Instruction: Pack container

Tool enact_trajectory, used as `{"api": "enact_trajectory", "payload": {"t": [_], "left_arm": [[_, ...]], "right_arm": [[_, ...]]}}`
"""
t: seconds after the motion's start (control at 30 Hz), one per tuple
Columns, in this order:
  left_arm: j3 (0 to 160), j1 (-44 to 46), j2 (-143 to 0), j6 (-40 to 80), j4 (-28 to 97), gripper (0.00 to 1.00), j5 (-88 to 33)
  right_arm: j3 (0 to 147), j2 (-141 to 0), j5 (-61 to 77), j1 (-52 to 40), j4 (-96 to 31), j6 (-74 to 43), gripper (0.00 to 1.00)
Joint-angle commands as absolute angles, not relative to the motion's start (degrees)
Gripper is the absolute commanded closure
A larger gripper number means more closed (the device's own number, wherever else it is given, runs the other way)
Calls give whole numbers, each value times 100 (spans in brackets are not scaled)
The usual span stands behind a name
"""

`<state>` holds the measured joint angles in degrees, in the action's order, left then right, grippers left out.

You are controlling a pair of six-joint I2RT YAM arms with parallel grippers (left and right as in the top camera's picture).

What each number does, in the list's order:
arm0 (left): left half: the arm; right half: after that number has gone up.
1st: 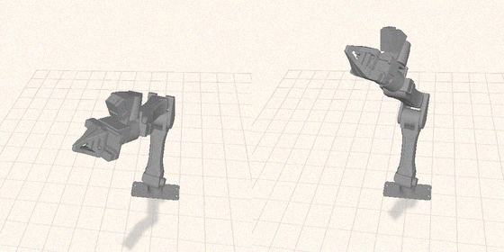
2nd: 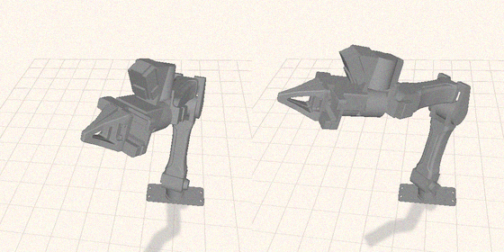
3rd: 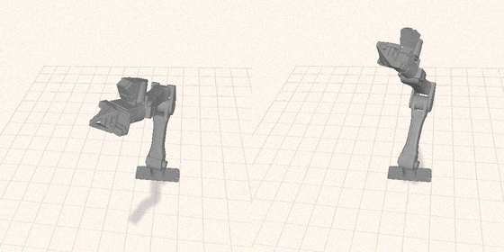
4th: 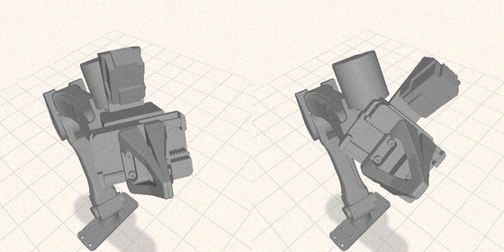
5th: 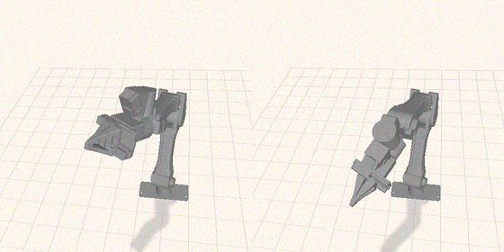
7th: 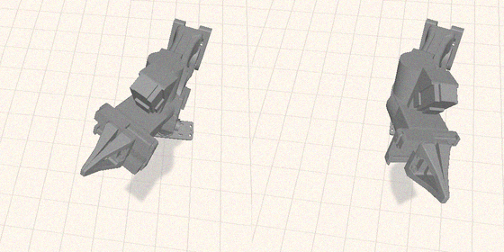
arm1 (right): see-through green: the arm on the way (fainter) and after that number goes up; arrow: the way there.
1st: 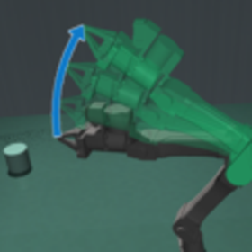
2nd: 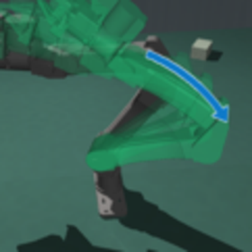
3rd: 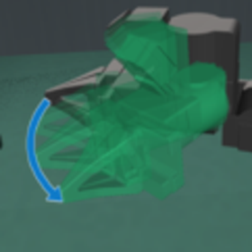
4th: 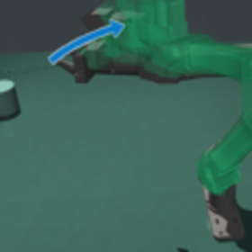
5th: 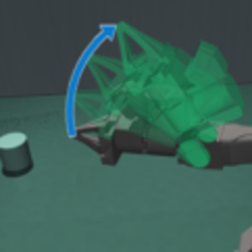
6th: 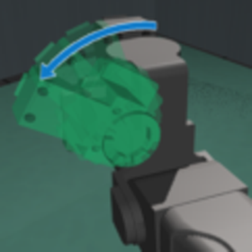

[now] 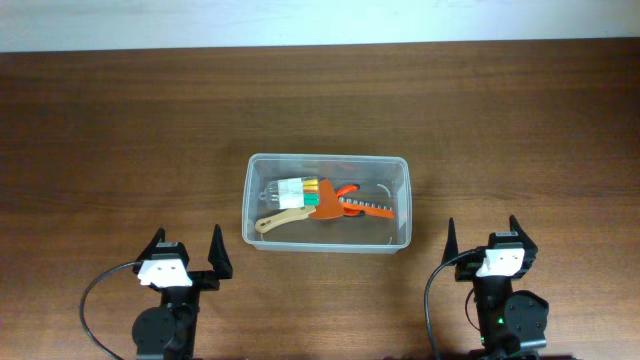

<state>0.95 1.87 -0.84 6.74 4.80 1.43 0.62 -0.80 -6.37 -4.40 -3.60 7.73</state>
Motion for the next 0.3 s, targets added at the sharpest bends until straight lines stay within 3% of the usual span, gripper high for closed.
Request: {"api": "enact_trajectory", "payload": {"t": [0.0, 0.27], "left_arm": [[51, 226, -30, 727, 478, 1, 60], [51, 224, -30, 727, 478, 1, 60]], "right_arm": [[32, -32, -670, -478, -408, 768, 1], [32, -32, -670, -478, -408, 768, 1]]}}
